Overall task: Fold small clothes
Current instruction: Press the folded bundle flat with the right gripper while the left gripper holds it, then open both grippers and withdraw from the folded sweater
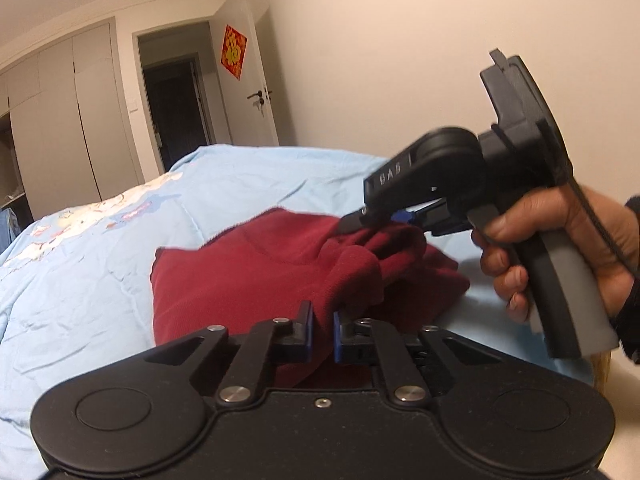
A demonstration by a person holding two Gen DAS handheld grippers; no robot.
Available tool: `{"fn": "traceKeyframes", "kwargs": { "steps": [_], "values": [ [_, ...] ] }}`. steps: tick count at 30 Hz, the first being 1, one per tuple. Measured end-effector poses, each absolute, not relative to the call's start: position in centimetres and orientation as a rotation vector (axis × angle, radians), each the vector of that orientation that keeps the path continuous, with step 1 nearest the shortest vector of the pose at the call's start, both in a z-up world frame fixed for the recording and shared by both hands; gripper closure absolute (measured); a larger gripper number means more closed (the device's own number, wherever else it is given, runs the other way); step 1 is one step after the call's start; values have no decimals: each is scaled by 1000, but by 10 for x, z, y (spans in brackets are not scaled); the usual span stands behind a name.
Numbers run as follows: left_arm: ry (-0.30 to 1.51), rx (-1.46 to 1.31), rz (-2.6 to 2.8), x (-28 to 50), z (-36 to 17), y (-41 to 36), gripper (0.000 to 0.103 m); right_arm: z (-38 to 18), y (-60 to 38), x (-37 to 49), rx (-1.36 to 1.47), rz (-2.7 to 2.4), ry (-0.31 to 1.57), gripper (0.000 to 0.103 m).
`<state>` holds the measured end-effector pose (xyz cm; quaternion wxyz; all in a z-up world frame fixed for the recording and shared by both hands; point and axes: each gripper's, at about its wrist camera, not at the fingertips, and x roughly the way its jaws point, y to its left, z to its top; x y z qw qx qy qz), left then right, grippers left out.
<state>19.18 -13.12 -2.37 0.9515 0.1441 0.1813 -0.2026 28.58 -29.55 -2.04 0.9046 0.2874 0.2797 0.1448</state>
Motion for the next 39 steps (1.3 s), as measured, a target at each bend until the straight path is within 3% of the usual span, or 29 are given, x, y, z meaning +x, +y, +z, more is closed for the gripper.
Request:
{"fn": "traceKeyframes", "kwargs": {
  "steps": [8, 19, 22, 25, 27, 30, 33, 36, 39],
  "values": [
    [313, 344, -488, 198, -12, -161, 97, 6, -306, 267, 480, 236, 408, 90],
    [416, 322, -546, 209, -28, -170, 96, -40, -327, 252, 525, 128, 502, 91],
    [426, 306, -550, 210, -29, -169, 91, -38, -327, 250, 527, 129, 500, 87],
    [433, 289, -561, 210, -25, -164, 74, -31, -327, 249, 508, 113, 500, 73],
    [448, 239, -576, 209, -19, -159, 51, -23, -323, 244, 489, 111, 486, 51],
    [449, 140, -572, 210, -9, -147, 29, -13, -318, 242, 453, 105, 472, 29],
    [426, 53, -508, 212, 2, -130, 15, -6, -309, 242, 405, 110, 467, 15],
    [431, -30, -383, 219, 9, -111, 4, -2, -295, 247, 358, 116, 474, 8],
    [477, -92, -232, 231, 6, -93, 1, -6, -282, 252, 318, 106, 512, 1]
  ]
}}
